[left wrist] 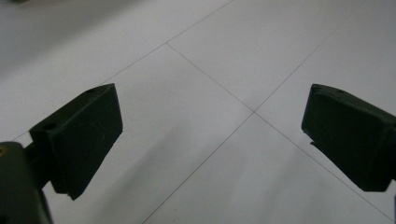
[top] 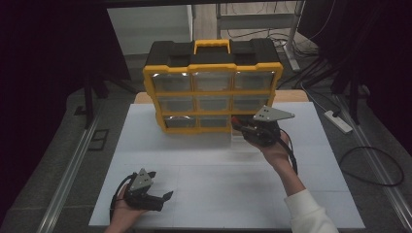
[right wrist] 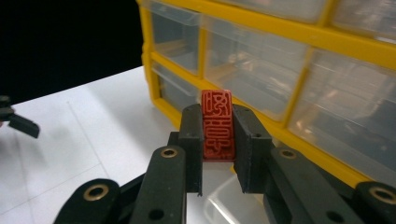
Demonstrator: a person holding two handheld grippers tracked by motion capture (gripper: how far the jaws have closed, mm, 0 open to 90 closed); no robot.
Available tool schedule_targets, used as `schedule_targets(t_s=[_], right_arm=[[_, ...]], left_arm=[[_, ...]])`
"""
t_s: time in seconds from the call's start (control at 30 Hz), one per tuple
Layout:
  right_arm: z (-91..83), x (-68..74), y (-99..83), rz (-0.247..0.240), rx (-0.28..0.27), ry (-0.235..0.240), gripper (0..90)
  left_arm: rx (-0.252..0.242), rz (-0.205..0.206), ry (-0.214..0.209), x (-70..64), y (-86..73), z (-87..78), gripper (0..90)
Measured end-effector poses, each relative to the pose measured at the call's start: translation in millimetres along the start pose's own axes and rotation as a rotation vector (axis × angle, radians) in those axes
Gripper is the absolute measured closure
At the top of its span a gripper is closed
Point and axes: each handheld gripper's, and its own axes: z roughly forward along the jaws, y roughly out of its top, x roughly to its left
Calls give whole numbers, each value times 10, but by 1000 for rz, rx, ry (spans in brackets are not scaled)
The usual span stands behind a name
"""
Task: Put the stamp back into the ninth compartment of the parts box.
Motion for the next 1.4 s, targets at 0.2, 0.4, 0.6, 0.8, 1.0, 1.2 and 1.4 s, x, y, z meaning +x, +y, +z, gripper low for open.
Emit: schedule_targets(t_s=[0.2,0.4,0.6,0.8,1.0,1.2,1.4], right_arm=[[-35,-120,-28,22,-5,-37,749],[-42,-212,-63,29,1,-69,750],[-35,-314,-119,56,21,-90,749],[1,-437,-216,83,62,-111,749],[37,-515,-302,109,101,-123,749],[71,-566,-372,127,138,-121,748],[113,-563,-403,118,173,-115,748]], left_arm=[[2,1,0,0,0,1,54],[3,2,0,-2,0,3,54],[4,4,-1,-3,0,4,54],[5,4,0,-2,0,5,54],[4,3,0,-1,0,4,54],[4,2,0,0,-1,3,54],[4,2,-1,1,-1,1,54]])
